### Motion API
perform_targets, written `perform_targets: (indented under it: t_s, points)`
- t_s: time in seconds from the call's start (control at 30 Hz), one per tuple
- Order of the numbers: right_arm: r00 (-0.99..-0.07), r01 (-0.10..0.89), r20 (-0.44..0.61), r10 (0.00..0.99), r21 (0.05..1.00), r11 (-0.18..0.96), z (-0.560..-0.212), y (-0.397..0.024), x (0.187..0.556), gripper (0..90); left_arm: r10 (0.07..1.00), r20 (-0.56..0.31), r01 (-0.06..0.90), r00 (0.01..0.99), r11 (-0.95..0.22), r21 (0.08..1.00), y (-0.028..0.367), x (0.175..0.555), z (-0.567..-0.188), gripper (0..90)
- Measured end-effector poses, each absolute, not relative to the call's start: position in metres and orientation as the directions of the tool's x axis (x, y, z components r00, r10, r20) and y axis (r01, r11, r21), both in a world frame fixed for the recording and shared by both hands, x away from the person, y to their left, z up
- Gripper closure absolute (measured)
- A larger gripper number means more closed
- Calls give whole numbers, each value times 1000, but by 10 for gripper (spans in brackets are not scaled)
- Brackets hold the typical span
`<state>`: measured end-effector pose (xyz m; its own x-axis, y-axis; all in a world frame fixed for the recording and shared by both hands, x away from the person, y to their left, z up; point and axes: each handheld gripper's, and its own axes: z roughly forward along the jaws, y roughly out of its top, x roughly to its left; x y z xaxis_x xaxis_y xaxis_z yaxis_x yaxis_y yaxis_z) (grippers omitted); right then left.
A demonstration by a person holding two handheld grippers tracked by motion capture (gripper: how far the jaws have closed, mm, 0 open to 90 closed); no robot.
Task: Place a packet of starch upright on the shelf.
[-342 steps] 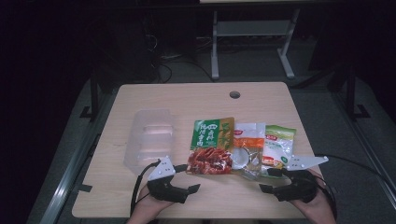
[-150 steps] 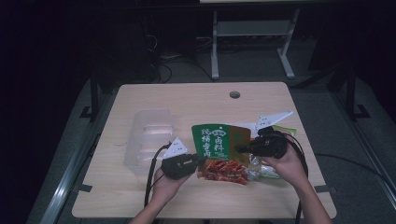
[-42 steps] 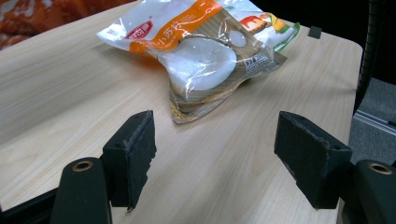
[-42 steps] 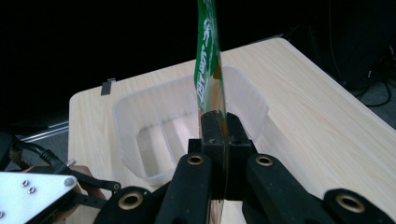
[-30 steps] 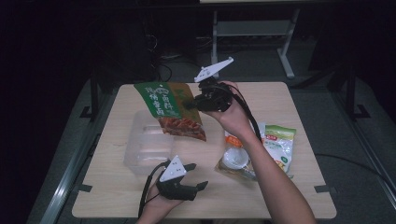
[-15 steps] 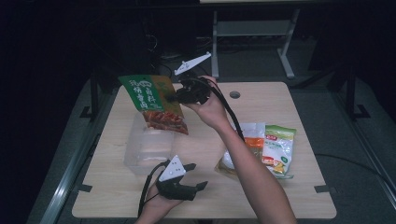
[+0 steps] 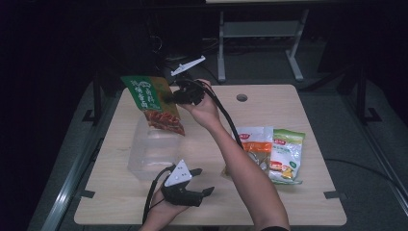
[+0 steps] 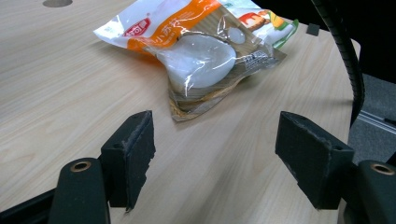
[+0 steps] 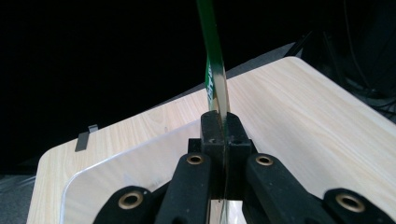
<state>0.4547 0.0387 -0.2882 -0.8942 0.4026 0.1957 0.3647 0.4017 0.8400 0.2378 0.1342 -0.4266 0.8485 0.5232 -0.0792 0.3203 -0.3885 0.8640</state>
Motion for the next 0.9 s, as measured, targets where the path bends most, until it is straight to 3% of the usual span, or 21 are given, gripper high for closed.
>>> perform_targets:
  t_s: [0.37,0.9]
  points:
    - [-886,392,231,403,837,383,-313,56,462,899,520,-74,316,851,-393,864,135,238,-426,269]
    - [-855,455,280,437,809,372,-347,44,471,893,520,-68,311,851,-395,864,136,239,-426,269]
